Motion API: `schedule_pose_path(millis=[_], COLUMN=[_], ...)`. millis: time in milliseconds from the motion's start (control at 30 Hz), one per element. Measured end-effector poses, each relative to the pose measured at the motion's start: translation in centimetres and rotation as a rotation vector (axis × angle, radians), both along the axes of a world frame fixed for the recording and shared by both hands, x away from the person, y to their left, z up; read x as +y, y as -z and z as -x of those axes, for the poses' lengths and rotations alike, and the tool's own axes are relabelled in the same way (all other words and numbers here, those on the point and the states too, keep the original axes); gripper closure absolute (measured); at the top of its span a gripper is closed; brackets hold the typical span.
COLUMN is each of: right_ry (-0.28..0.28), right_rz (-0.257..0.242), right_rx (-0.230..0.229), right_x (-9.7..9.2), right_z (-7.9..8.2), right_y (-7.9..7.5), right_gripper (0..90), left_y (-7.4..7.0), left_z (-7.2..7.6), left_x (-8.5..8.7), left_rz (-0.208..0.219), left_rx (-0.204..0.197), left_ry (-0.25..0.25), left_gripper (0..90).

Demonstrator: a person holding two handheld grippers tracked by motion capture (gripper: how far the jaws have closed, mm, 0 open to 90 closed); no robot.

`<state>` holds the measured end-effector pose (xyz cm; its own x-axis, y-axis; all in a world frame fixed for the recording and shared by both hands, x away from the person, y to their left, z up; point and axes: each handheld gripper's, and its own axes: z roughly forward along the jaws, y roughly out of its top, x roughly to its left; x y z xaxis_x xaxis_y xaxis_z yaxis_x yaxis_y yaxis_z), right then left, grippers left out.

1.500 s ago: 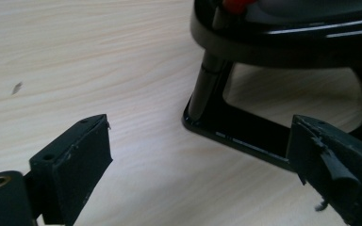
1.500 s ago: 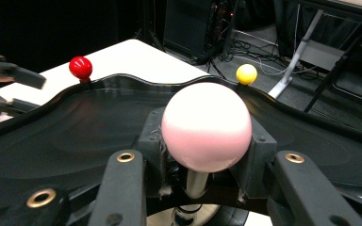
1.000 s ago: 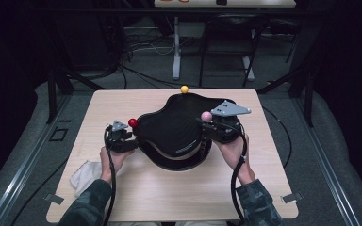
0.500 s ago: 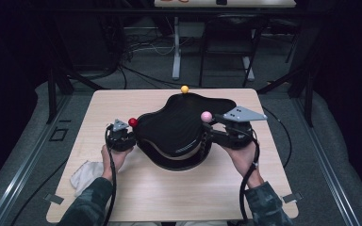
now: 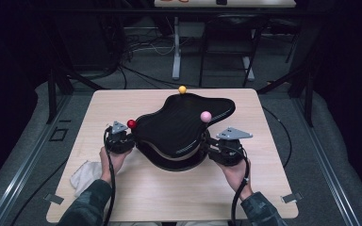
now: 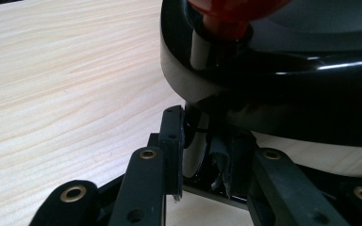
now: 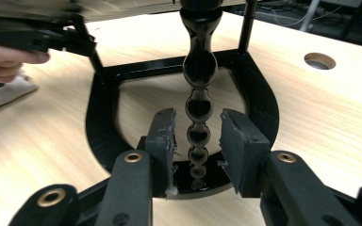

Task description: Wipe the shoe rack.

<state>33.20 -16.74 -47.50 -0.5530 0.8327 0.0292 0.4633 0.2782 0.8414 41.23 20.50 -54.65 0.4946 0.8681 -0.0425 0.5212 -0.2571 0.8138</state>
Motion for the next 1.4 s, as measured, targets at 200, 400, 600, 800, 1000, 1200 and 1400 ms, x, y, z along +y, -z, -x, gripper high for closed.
schedule_pose_path(millis=[200, 400, 600, 800, 1000, 1200, 1400], right_ry=[-0.007, -0.007, -0.015, -0.024, -0.002, 0.0, -0.014], right_rz=[-0.001, 0.012, 0.001, -0.026, -0.017, 0.005, 0.02], right_rx=[-0.009, -0.028, -0.038, -0.042, -0.009, 0.017, 0.026], right_x=[1.2, 1.7, 2.0, 1.9, 1.5, 1.3, 1.3], right_z=[-0.9, -1.7, -2.9, -4.7, -4.9, -2.6, 0.1], right_y=[0.6, 0.8, 1.0, 1.4, 1.4, 0.9, 0.1], right_gripper=[73.9, 74.4, 74.4, 73.9, 55.1, 32.1, 20.9], left_y=[-0.1, -0.2, -0.3, -0.4, -0.6, -0.5, -0.5], left_z=[0.3, 0.8, 1.5, 2.3, 2.4, 2.3, 2.6], left_x=[0.5, 1.0, 1.6, 1.8, 2.4, 2.3, 2.1], left_rz=[-0.003, -0.014, -0.021, -0.034, -0.004, -0.005, -0.02], left_rx=[0.005, 0.012, 0.02, 0.031, 0.031, 0.015, 0.006], left_ry=[-0.01, -0.02, -0.032, -0.013, -0.01, 0.031, 0.026], left_gripper=[74.1, 74.2, 74.3, 74.3, 63.3, 73.0, 74.4])
